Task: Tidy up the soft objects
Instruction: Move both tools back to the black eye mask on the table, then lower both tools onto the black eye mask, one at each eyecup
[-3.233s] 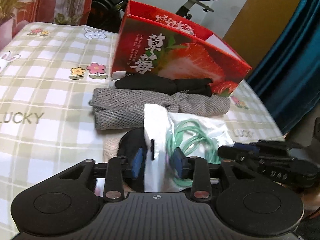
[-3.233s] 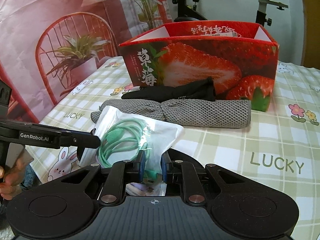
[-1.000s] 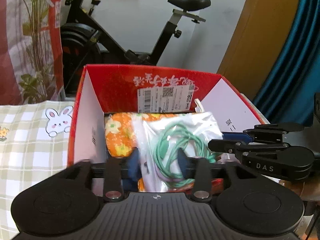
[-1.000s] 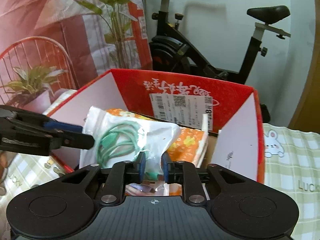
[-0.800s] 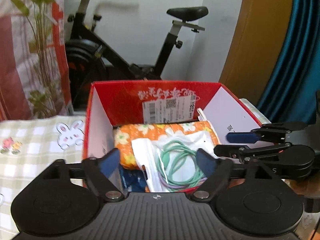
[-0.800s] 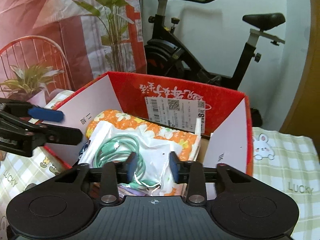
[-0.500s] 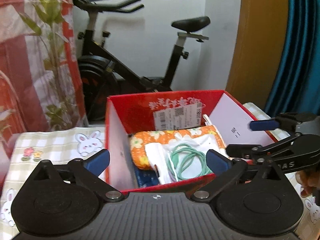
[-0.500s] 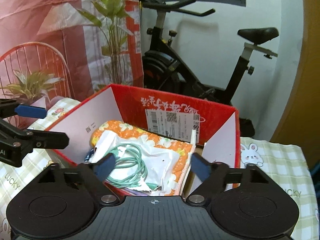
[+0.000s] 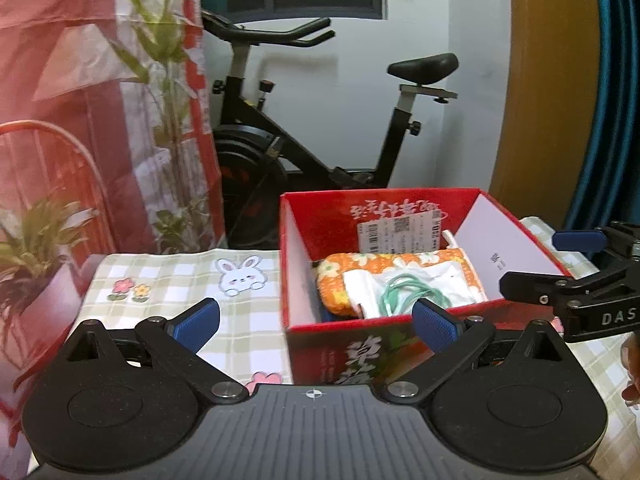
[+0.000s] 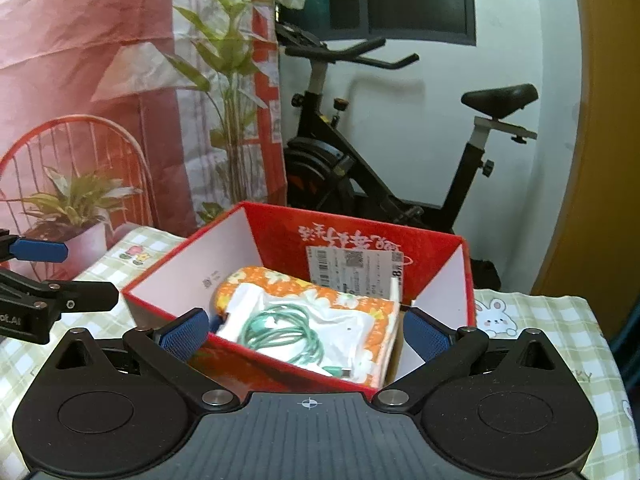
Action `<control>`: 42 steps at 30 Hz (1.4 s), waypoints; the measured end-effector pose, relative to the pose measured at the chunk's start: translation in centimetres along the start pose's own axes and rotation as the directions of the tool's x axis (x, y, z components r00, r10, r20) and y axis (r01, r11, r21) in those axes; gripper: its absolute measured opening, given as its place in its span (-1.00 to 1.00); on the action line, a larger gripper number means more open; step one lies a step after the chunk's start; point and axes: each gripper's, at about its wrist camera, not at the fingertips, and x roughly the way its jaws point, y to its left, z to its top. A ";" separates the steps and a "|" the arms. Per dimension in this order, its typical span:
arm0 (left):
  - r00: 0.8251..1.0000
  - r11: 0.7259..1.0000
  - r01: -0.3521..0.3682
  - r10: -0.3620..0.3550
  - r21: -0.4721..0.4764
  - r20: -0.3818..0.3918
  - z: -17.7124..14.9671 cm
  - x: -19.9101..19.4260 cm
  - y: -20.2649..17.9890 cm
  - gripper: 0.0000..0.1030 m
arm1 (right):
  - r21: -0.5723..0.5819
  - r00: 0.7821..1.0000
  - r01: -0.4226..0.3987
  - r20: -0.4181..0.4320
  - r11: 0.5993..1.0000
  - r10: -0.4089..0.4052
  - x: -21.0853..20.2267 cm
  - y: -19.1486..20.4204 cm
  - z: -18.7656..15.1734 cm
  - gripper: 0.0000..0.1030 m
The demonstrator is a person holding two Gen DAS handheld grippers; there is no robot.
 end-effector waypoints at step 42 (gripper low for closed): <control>0.980 1.000 0.025 -0.021 0.019 -0.196 -13.0 -4.2 -2.0 1.00 | -0.024 0.986 0.010 -0.168 1.000 -0.014 -6.9 5.1 -15.3 0.99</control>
